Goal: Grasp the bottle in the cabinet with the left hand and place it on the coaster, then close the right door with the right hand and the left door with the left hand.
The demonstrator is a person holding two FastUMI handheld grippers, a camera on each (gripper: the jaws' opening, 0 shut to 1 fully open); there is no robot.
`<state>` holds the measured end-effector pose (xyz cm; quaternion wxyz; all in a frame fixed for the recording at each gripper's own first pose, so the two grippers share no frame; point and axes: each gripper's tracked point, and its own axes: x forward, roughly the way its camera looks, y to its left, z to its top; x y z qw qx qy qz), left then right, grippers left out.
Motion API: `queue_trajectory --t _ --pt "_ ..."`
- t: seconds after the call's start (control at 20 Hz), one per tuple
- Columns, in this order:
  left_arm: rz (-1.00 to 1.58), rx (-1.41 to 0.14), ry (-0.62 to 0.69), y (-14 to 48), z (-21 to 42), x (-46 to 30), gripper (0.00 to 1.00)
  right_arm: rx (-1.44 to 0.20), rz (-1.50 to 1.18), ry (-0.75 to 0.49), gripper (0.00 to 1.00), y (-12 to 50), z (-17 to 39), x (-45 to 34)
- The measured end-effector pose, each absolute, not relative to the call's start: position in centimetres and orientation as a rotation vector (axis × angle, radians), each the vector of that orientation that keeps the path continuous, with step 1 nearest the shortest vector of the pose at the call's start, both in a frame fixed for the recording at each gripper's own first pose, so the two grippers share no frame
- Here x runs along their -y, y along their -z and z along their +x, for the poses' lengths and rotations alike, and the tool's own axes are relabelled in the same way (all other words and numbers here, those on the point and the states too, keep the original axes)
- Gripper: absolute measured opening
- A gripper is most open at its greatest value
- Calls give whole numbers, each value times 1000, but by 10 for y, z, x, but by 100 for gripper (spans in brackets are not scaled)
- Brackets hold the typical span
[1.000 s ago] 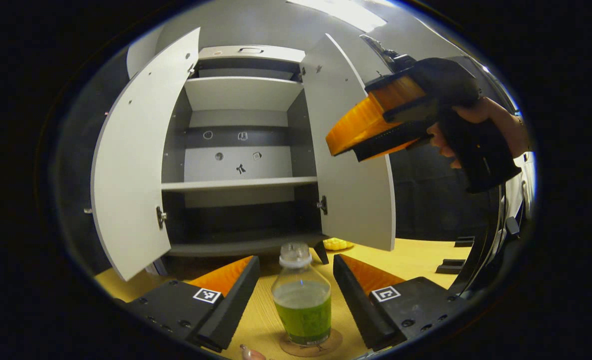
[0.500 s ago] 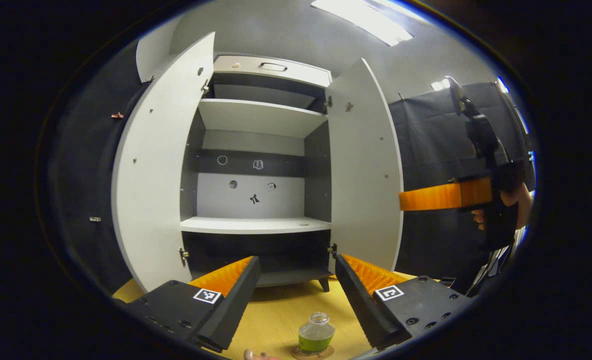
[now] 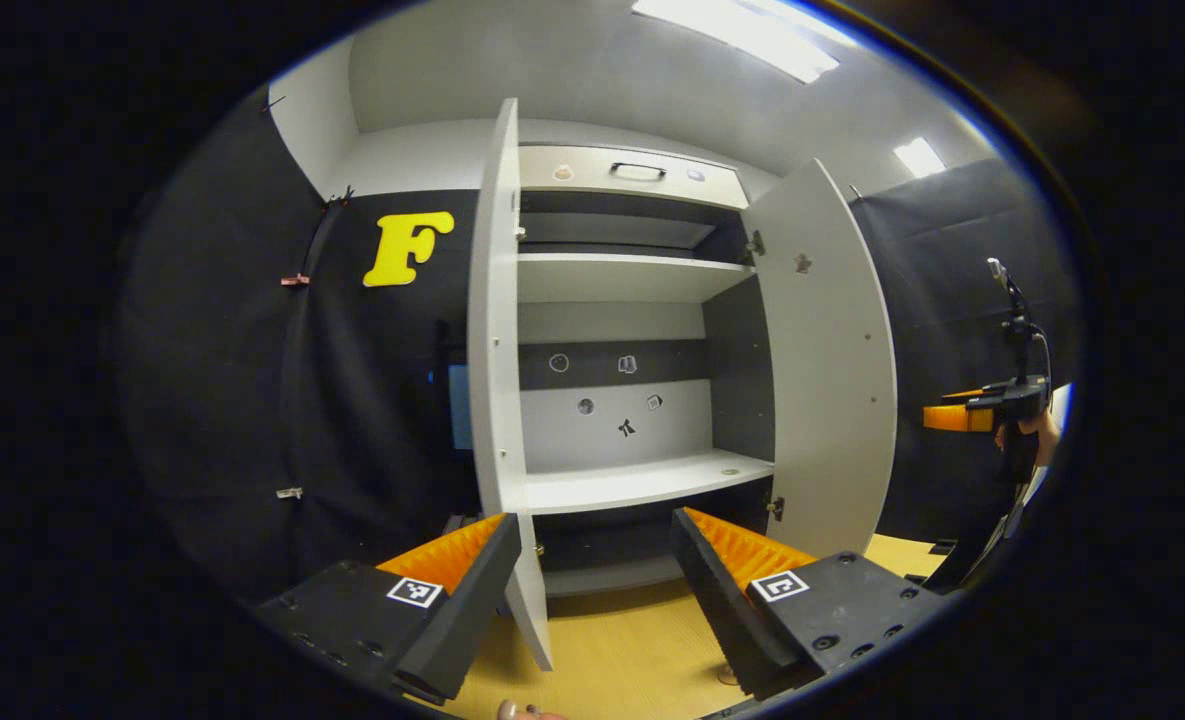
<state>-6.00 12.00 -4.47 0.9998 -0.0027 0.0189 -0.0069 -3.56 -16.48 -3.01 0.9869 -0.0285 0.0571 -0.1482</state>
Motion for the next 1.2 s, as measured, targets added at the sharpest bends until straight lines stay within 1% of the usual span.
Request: queue_trajectory --t 0.05,0.1,0.15,0.3,0.35,0.4,0.45,0.5,0.55,0.8,1.05,1.2 --pt "-15 -46 -2 45 -63 -132 96 -109 -68 305 98 28 -29 170" --pt "-12 -57 -21 47 -65 -144 96 -108 -78 314 94 26 -22 175" --pt "3 -69 -50 50 -65 -158 96 -109 -80 313 98 25 -14 179" --pt "27 -78 -105 52 -63 -183 96 -108 -60 283 98 26 7 182" --pt "16 -82 -113 52 -62 -187 96 -108 -59 291 98 26 12 187" --pt "5 -84 -125 54 -58 -192 96 -111 -47 283 95 28 15 189" --pt "-2 -91 -135 55 -54 -195 96 -109 -25 264 95 28 15 186" --pt "-3 -100 -145 59 -52 -198 96 -114 -11 246 90 30 15 183" --pt "4 -105 -156 60 -49 -201 96 -114 -9 229 95 31 16 181" --pt "-10 -97 -180 58 -34 -208 96 -134 6 104 95 36 31 144" --pt "-17 -106 -205 60 -33 -211 96 -149 -6 -26 95 46 60 93" --pt "3 -111 -234 60 -33 -218 96 -159 52 -106 95 55 82 63"
